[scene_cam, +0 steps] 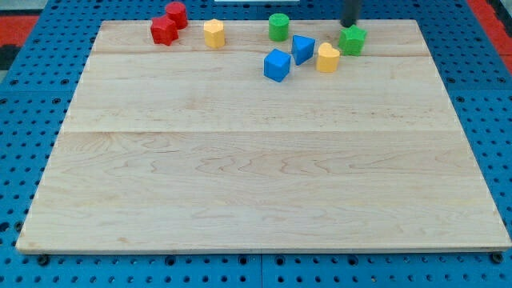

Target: Place your arm to the left of the red circle

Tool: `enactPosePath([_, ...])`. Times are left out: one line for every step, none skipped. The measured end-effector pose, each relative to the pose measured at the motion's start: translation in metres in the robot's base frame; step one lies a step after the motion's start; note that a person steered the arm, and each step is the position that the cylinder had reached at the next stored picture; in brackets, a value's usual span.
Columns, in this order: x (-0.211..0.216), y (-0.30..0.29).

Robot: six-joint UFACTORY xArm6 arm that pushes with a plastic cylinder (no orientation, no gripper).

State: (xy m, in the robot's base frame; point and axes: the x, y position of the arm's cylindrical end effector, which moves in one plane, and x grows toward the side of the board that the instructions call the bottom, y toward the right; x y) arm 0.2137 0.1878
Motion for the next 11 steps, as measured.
enactPosePath([0.052,0.039])
enactPosePath([0.142,0.017])
enactPosePath([0.229,-0.029])
enactPosePath([0.262,-0.129])
enactPosePath([0.223,-0.235])
enactPosePath([0.177,-0.335])
enactPosePath([0.137,-0.436])
enactPosePath([0.117,-0.493])
enactPosePath([0.117,-0.493])
enactPosePath([0.071,-0.492])
enactPosePath([-0.021,-0.469])
